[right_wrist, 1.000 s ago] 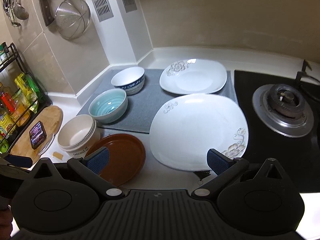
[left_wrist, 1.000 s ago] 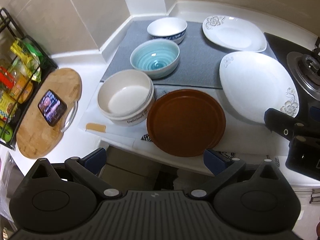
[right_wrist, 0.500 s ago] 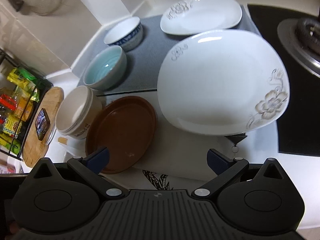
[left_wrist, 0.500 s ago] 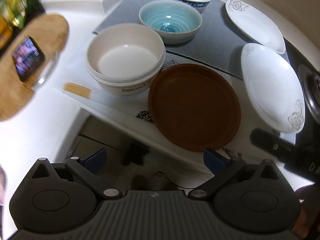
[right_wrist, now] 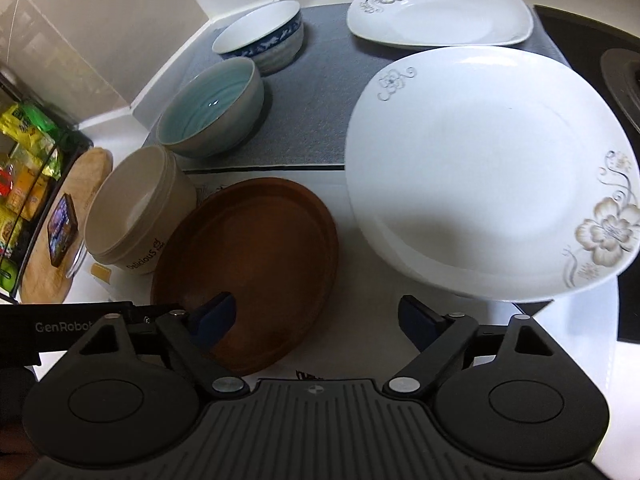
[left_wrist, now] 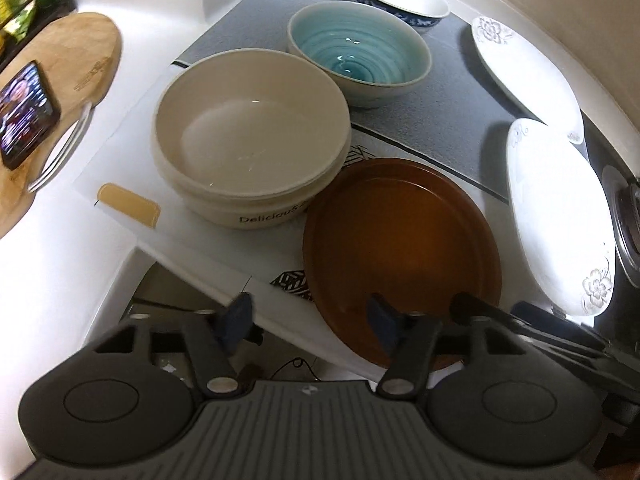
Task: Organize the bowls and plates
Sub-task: 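Close both grippers side by side on the brown plate rim, then lift the brown plate with both grippers and lower it onto the large white plate, then open both grippers to release the brown plate on the white plate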
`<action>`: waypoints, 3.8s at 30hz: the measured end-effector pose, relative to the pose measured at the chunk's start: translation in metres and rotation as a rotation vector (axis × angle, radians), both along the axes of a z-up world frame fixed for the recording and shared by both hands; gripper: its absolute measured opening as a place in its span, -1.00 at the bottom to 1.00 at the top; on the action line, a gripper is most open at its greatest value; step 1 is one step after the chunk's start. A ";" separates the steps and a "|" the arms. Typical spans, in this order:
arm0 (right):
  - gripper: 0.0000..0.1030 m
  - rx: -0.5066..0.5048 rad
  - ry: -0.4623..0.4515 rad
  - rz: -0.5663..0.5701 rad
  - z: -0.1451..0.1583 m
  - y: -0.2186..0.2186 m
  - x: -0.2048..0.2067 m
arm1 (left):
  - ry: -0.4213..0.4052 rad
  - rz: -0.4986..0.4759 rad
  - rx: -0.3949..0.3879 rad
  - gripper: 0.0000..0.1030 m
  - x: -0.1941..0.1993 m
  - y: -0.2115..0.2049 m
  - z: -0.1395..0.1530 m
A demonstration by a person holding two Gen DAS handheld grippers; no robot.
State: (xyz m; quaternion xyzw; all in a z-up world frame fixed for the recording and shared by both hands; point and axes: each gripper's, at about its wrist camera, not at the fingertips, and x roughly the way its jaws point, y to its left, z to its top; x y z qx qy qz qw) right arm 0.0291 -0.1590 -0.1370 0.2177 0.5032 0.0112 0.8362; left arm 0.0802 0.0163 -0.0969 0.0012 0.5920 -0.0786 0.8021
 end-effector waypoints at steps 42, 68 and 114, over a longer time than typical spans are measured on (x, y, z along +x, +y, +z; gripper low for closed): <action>-0.68 -0.214 -0.202 -0.109 0.064 0.017 -0.040 | -0.094 -0.281 -0.140 -0.71 -0.002 -0.013 0.031; -0.66 -0.199 -0.092 -0.249 0.011 -0.139 -0.023 | -0.051 -0.440 -0.070 -0.71 0.045 -0.192 -0.015; 0.43 -0.192 -0.071 -0.203 0.008 -0.102 0.013 | -0.099 -0.366 -0.162 0.74 0.054 -0.115 -0.011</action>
